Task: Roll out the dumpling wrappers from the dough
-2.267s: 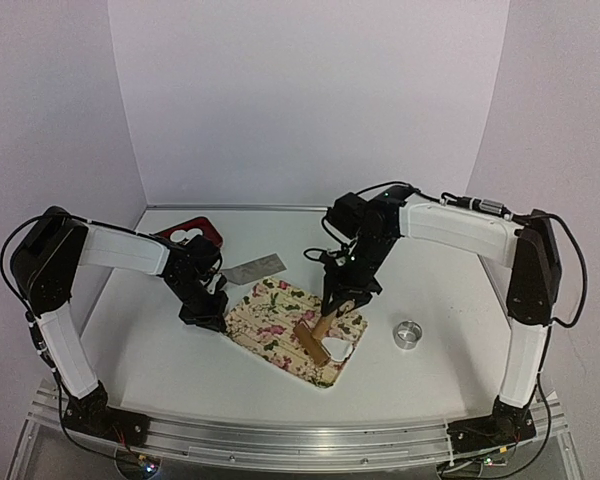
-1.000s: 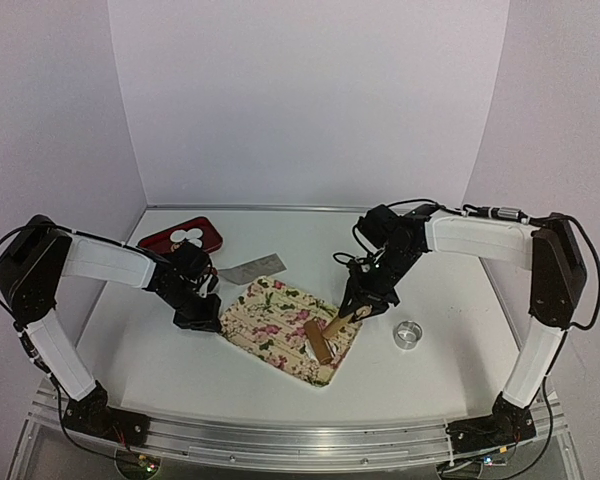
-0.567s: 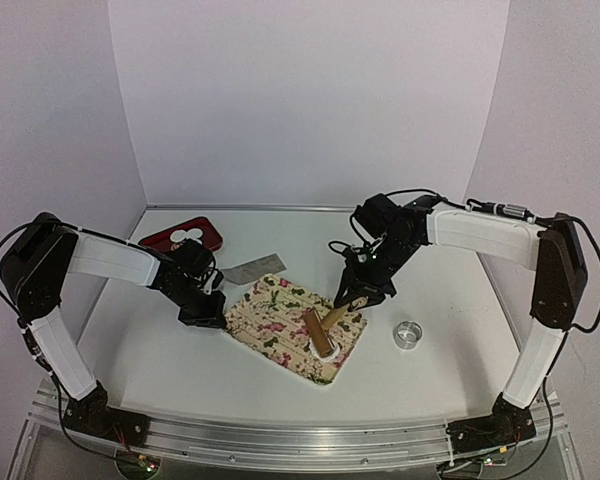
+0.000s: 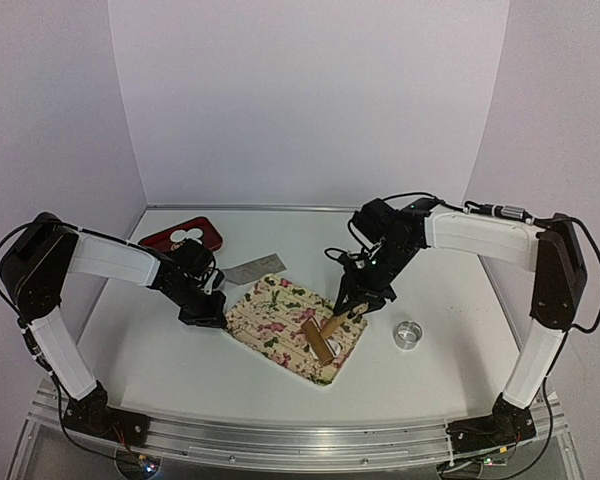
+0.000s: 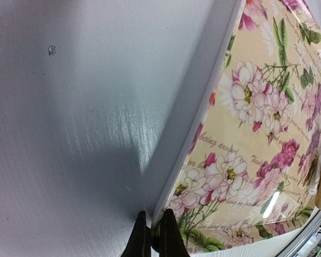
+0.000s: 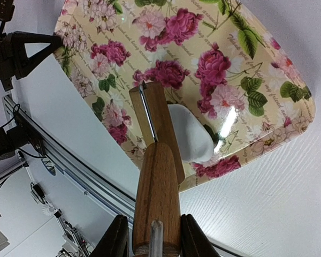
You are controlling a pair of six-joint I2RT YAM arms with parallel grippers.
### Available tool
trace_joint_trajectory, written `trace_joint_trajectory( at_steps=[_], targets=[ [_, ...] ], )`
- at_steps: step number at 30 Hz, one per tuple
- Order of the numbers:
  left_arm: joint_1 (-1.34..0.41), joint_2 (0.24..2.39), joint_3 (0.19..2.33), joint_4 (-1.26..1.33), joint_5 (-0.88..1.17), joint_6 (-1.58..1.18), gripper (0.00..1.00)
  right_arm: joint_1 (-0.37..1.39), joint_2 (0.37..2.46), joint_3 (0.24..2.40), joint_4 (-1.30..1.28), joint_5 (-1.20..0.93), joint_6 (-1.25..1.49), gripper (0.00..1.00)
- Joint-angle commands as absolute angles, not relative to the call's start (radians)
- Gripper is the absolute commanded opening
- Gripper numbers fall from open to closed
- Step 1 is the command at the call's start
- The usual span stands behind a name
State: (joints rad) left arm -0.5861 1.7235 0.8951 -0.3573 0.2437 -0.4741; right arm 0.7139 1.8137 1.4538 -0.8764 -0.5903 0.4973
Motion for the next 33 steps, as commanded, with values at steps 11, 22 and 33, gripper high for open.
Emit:
trace_joint_trajectory(
  at_steps=[11,22,33],
  targets=[
    [-0.588,1.792,0.867,-0.436,0.183,-0.433,0.0,0.745,1.865,1.442,-0.888,-0.556,0.493,0.0],
    [-0.555,1.744,0.829,-0.464,0.112,-0.477,0.0,0.758,1.922,1.419,-0.928,-0.339,0.615,0.0],
    [-0.503,1.689,0.773,-0.499,0.029,-0.549,0.0,0.704,1.904,1.374,-0.95,-0.292,0.582,0.0]
  ],
)
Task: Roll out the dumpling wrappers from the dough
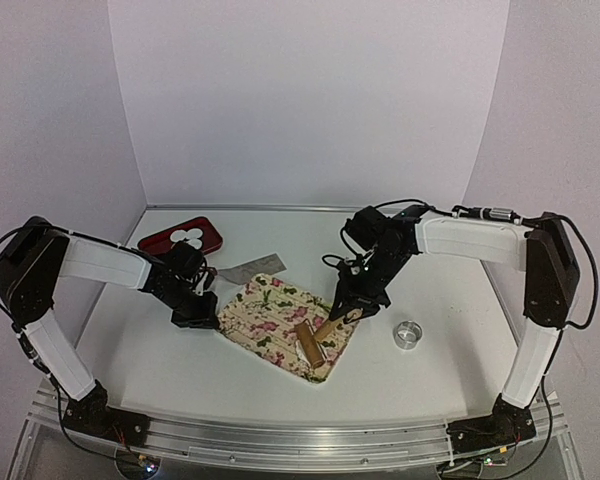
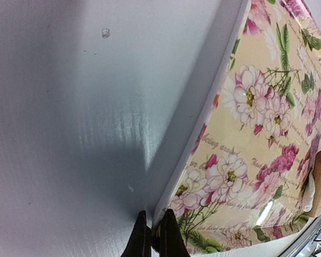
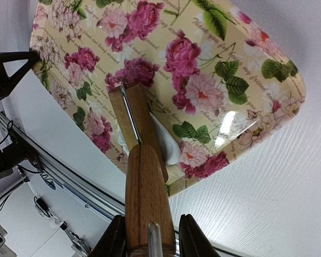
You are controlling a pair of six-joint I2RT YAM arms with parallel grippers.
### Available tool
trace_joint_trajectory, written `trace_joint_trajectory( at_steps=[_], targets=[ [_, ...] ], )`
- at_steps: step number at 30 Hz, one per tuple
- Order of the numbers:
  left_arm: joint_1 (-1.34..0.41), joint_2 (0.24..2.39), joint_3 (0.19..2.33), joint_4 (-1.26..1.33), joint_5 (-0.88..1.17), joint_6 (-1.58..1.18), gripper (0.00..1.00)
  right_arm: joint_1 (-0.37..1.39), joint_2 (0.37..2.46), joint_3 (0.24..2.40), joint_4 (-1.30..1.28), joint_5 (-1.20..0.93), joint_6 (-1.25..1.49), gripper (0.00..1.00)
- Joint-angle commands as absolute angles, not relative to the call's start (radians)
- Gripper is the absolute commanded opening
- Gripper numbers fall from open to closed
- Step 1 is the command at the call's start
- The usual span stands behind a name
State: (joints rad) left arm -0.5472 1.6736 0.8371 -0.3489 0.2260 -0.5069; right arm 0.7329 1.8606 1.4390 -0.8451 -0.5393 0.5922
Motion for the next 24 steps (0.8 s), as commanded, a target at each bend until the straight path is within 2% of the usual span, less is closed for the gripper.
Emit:
trace_joint_trajectory(
  at_steps=[1,16,24],
  targets=[
    [-0.501,1.686,0.768,-0.499,0.025,-0.554,0.0,0.702,1.903,1.371,-0.95,-0.29,0.579,0.0],
    [-0.484,1.638,0.721,-0.491,0.01,-0.606,0.0,0.67,1.895,1.359,-0.975,-0.215,0.57,0.0],
    [-0.48,1.642,0.752,-0.491,-0.018,-0.548,0.0,0.649,1.884,1.425,-0.986,-0.216,0.58,0.0]
  ],
)
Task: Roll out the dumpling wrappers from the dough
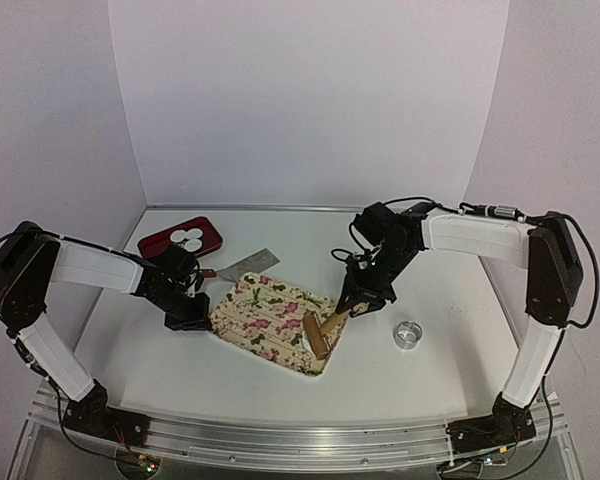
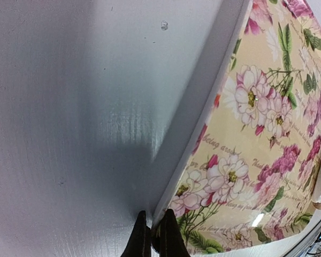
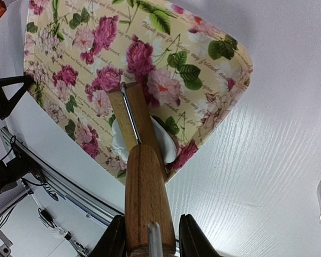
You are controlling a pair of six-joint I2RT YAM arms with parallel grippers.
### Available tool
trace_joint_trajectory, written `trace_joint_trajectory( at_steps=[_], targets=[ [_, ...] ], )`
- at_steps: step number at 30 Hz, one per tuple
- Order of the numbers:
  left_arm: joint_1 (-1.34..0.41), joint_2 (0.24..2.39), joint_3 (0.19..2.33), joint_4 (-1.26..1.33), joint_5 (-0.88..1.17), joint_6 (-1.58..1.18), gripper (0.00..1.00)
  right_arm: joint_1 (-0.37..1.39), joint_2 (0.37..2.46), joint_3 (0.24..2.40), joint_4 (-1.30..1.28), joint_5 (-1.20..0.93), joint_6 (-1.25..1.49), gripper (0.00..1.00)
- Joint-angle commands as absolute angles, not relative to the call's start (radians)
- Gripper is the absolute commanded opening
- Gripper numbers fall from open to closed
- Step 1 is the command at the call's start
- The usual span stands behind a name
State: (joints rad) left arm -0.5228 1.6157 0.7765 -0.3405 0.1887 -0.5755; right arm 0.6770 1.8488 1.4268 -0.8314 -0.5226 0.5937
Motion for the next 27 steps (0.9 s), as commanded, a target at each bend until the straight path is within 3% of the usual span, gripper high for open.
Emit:
trace_joint_trajectory(
  at_steps=[1,18,27],
  targets=[
    [-0.48,1.645,0.759,-0.489,-0.018,-0.538,0.0,0.649,1.883,1.434,-0.987,-0.219,0.581,0.0],
    [-0.482,1.755,0.981,-0.493,0.153,-0.137,0.0,0.657,1.719,1.629,-1.041,-0.467,0.296,0.0],
    [-0.506,1.814,1.043,-0.536,0.196,0.053,0.0,0.876,1.742,1.624,-1.061,-0.38,0.161,0.0]
  ],
)
